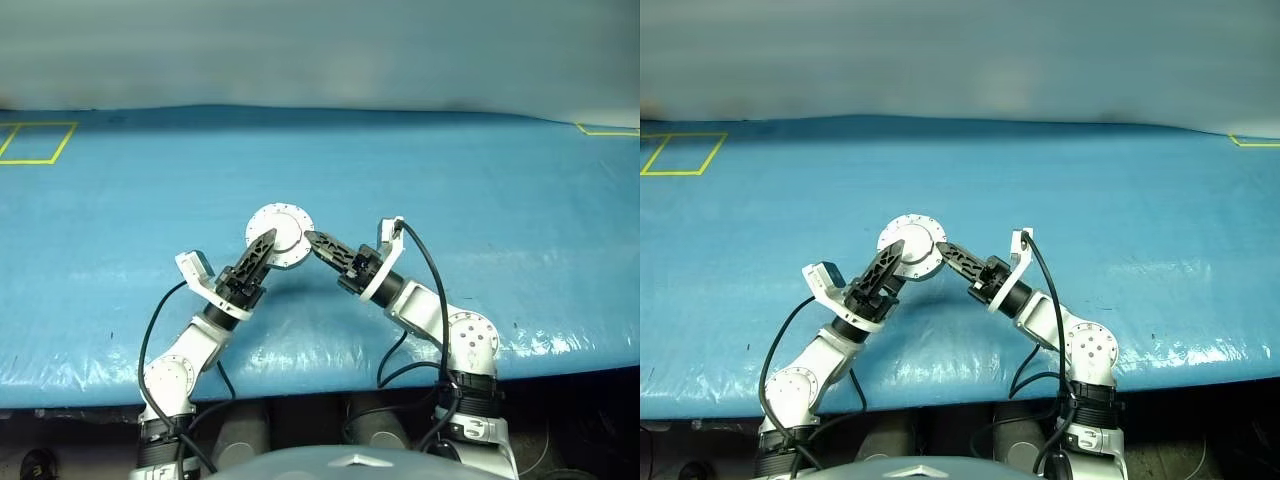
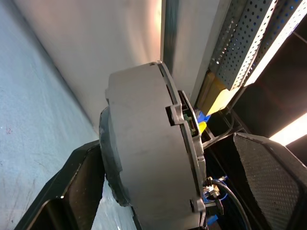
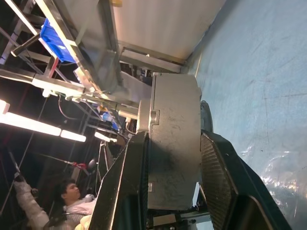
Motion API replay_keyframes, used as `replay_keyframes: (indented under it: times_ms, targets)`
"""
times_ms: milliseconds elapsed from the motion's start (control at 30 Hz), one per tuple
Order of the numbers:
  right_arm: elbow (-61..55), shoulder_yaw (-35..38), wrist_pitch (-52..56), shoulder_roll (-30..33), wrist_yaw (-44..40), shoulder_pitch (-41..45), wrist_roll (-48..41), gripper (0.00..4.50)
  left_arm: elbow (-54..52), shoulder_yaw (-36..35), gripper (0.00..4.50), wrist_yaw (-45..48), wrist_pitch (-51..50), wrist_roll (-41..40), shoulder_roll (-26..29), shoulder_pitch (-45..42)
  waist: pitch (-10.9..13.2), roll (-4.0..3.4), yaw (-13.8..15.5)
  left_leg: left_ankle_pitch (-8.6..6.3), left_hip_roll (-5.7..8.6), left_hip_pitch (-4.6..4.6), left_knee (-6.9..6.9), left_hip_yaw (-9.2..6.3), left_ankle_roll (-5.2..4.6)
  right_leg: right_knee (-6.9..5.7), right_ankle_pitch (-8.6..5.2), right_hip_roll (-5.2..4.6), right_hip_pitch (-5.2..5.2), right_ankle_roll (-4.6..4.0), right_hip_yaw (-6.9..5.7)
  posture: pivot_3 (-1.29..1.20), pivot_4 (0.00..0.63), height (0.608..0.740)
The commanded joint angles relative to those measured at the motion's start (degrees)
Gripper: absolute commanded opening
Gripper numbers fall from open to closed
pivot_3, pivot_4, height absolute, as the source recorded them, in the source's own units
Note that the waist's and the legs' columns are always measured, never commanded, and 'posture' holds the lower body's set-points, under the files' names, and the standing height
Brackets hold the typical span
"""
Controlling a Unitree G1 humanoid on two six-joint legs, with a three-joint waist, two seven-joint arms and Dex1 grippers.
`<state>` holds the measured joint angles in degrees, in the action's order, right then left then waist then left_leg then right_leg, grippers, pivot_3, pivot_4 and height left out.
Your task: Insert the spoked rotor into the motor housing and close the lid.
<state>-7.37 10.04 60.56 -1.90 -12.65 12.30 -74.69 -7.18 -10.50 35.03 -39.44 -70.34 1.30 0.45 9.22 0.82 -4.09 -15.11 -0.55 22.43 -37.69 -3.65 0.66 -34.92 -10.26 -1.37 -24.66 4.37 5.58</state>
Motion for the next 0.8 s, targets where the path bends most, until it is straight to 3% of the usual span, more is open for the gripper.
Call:
replay_keyframes:
  times_ms: [33, 167, 367, 633, 800]
  targets:
    - [-3.41, -0.9, -0.77, 0.01, -2.57, 0.76, -2.6, 1.17, -2.01, 1.26, 4.49, 0.66, 1.78, 2.18, -0.79, -0.56, 0.0, 0.0, 0.06, 0.0, 0.0, 0.01, -0.01, 0.0, 0.0, 0.0, 0.0, 0.0, 0.0, 0.0, 0.0, 0.0, 0.15, 0.74]
    - [-3.42, -1.13, -1.37, 0.62, -2.71, 0.66, -2.72, 1.17, -2.19, 0.83, 4.49, 1.03, 1.86, 1.1, -1.67, -0.14, 0.0, 0.0, 0.12, 0.0, 0.0, 0.02, -0.02, -0.01, 0.0, 0.0, 0.0, 0.0, 0.0, 0.0, 0.0, 0.0, 0.15, 0.74]
    - [-2.68, -0.89, -2.31, 0.68, -1.74, 0.93, -2.43, 1.17, -2.06, -1.14, 2.71, 0.11, 2.27, -0.72, -3.61, -0.02, 0.0, 0.01, 0.14, 0.0, 0.0, 0.03, -0.03, -0.01, 0.0, 0.01, 0.01, 0.0, -0.01, 0.01, 0.0, 0.0, 0.15, 0.74]
    - [-2.55, -1.69, -4.61, 1.1, -3.24, 0.96, 0.4, 1.17, -1.78, -1.69, 2.62, -4.45, 1.77, -0.8, -4.05, -0.14, 0.0, 0.01, 0.14, 0.0, 0.01, 0.05, -0.1, -0.02, 0.0, 0.0, 0.02, -0.01, 0.01, 0.04, 0.0, 0.0, 0.15, 0.74]
    - [-2.47, -3.14, -8.82, 2.32, -4.03, 1.19, 7.17, 2.83, -1.64, -2.8, 2.62, -6.56, 4.86, 0.55, -5.28, -0.71, 0.0, 0.01, 0.07, 0.0, 0.02, 0.05, -0.11, -0.01, 0.0, 0.0, 0.04, 0.0, 0.0, 0.06, 0.0, 0.0, 0.15, 0.74]
